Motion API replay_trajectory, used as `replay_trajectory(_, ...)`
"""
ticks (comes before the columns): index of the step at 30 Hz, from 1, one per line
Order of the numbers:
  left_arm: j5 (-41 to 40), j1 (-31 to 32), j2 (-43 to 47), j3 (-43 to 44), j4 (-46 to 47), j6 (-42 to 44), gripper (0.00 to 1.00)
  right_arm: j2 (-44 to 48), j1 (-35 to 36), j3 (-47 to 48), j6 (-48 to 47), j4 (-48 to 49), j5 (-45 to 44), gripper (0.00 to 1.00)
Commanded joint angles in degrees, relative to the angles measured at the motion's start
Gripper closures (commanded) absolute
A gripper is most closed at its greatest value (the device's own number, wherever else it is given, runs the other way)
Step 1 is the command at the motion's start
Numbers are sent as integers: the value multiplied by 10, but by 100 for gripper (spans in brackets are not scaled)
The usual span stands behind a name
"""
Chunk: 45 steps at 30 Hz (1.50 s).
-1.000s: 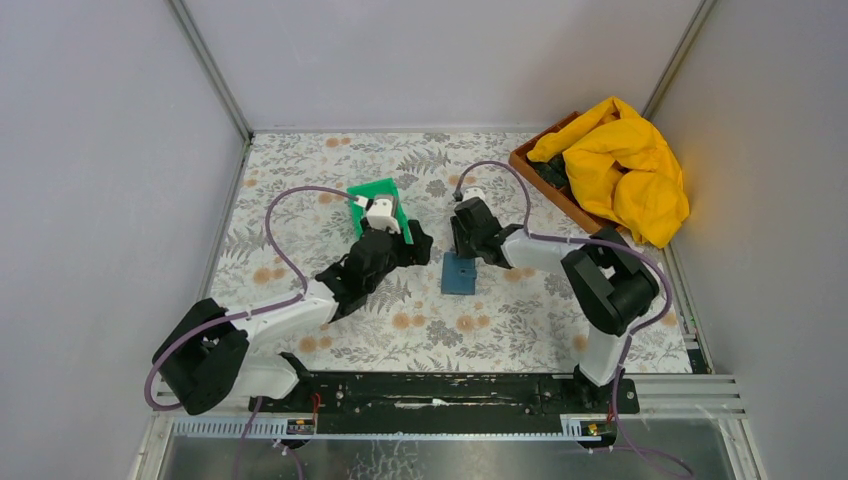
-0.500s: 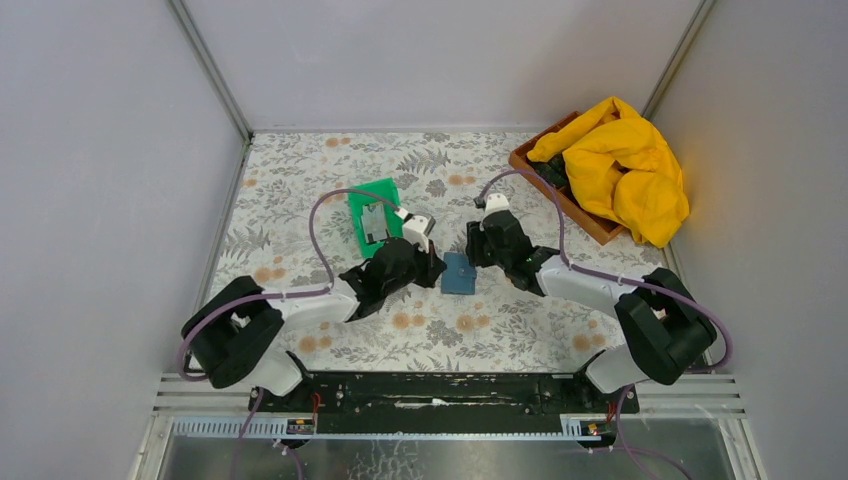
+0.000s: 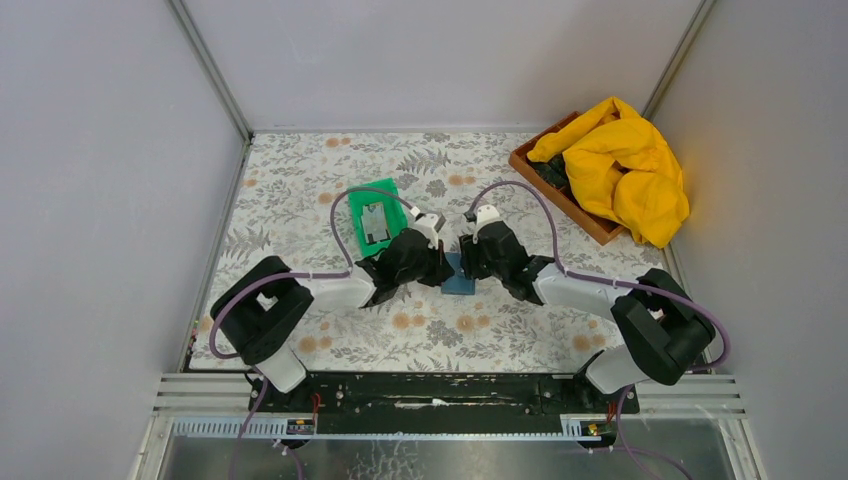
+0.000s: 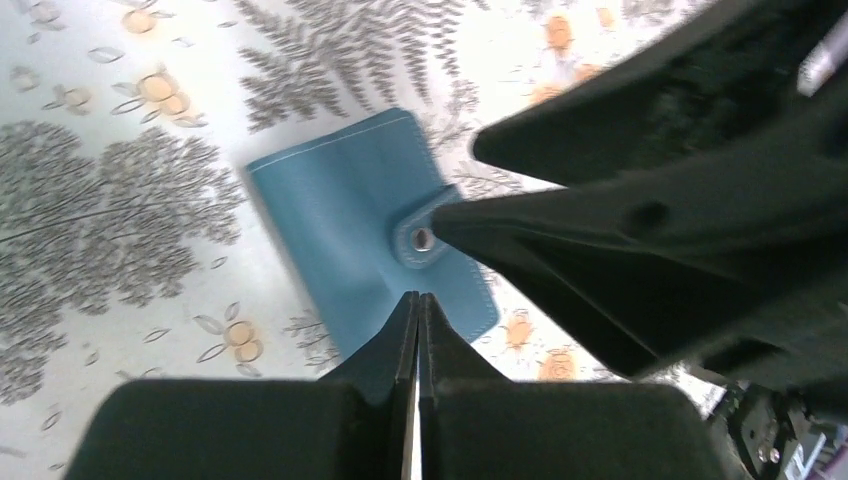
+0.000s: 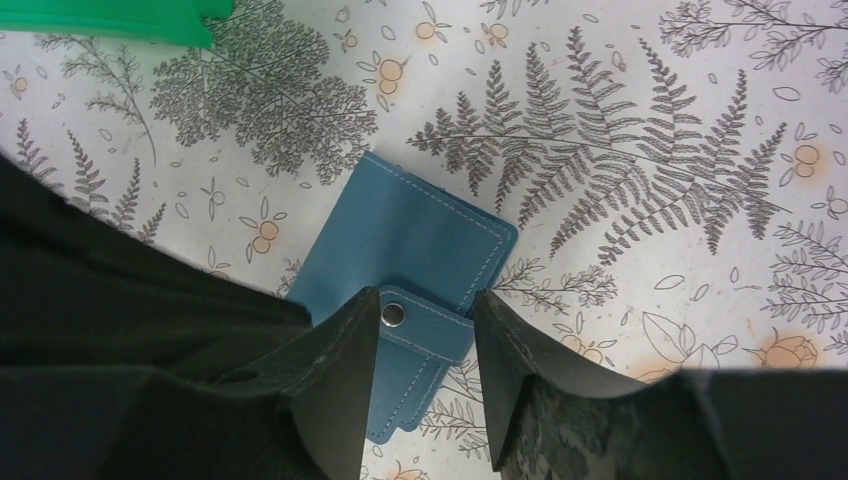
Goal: Take the credit cards out of the card holder
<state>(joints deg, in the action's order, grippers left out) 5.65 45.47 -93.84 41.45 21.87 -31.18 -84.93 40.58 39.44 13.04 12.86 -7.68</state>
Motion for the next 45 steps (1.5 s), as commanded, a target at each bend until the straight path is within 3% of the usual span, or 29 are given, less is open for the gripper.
replay_trajectory(1,-28,-18,-13,18,-59,-19,100,2,16,11,-15,21,12,52)
replay_trajectory(4,-36,-20,-14,23,-90,-12,100,-4,21,16,-19,16,9,48)
replay_trajectory(8,-33,-20,-18,22,-93,-10,100,-14,25,19,-24,16,8,35)
replay_trajectory(18,-40,-24,-20,29,-109,-9,100,-53,34,35,-25,-13,9,39)
replay_trajectory(22,-38,-26,-19,28,-109,-10,100,-62,38,38,-23,-22,6,49)
replay_trajectory(33,-30,-31,-13,24,-106,-12,100,-89,37,54,-9,-51,-2,99)
replay_trajectory(38,-20,-31,-4,17,-89,-14,100,-78,38,49,1,-47,-14,100)
replay_trajectory(45,-17,-31,36,-14,-45,-18,100,15,37,-15,23,31,-6,100)
